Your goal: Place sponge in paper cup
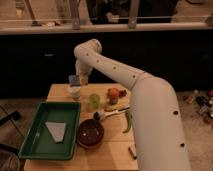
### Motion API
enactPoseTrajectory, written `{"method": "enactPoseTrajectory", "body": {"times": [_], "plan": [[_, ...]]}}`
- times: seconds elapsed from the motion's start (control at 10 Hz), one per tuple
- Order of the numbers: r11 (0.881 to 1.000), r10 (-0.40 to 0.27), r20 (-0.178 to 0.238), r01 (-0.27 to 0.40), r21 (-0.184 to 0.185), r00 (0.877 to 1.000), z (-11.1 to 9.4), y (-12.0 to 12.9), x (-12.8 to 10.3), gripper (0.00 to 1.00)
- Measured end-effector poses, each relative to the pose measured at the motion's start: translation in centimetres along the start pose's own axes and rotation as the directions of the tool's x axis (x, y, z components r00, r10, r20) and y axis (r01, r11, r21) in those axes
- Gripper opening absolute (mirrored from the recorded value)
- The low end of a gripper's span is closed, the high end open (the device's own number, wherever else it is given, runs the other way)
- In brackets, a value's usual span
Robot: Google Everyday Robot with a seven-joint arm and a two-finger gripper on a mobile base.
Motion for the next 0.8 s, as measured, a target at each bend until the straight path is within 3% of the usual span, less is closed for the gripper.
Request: {"method": "enactPoseTrajectory", "body": {"times": [0.3, 0.8], "plan": [[0.994, -0.091, 0.002, 0.091, -0.056, 0.996, 0.8, -0.5, -1.1, 0.00], [0.984, -0.140, -0.004, 0.139, -0.109, 0.990, 2.5, -1.0, -1.6, 0.00]]}}
